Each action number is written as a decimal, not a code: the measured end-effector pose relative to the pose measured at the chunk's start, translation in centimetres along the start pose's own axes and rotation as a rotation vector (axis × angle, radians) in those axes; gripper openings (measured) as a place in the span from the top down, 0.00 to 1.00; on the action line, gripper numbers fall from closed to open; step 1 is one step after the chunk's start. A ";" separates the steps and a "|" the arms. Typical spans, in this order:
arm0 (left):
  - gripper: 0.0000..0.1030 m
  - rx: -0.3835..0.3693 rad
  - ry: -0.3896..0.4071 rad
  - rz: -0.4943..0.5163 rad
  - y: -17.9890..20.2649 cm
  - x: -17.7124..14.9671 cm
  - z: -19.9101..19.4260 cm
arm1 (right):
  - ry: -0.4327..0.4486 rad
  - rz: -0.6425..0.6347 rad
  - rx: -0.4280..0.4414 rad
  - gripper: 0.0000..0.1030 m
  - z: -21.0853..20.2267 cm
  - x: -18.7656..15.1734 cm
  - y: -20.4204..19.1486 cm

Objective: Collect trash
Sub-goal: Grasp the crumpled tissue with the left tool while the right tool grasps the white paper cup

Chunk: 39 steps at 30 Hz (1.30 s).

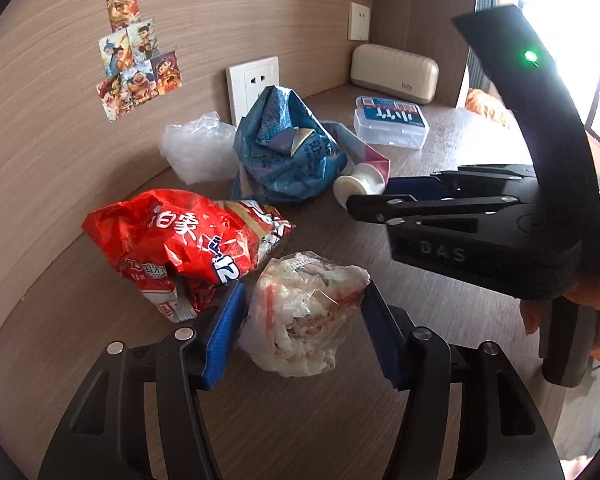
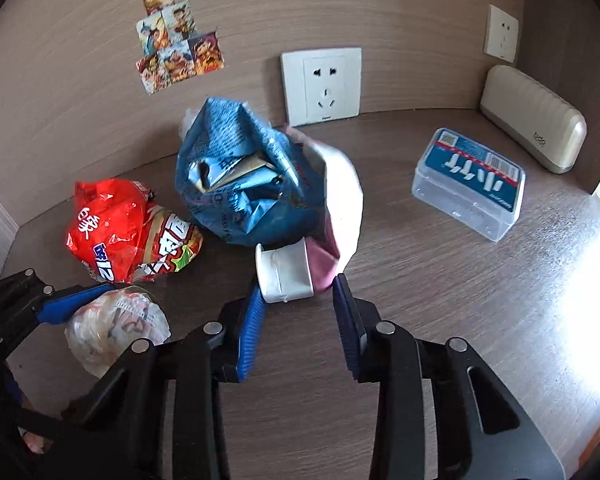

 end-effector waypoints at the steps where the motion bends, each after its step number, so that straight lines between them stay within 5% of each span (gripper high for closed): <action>1: 0.45 -0.005 0.002 -0.007 0.0 0.1 -0.1 | 0.000 -0.007 -0.003 0.65 -0.3 -0.1 0.1; 13: 0.48 -0.045 0.031 -0.021 1.9 0.4 -2.3 | 0.077 -0.113 -0.043 0.66 -5.0 0.1 0.5; 29: 0.48 -0.091 -0.001 0.010 3.9 -0.5 -2.0 | -0.052 -0.150 -0.077 0.66 -3.4 -3.4 1.6; 35: 0.48 -0.108 -0.002 0.021 3.7 -0.2 -1.4 | -0.067 -0.168 -0.098 0.48 -2.4 -2.8 1.4; 39: 0.48 -0.121 -0.003 0.014 3.5 -0.1 -1.1 | -0.066 -0.189 -0.122 0.45 -1.7 -1.9 1.4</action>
Point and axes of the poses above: each gripper's, at about its wrist camera, not at the fingertips, and z roughly the way its jaws point, y to its right, x to its top, the point moved 8 cm from there along z, roughly the way its jaws point, and after that the axes turned 12 degrees about x, right-handed, at the moved point
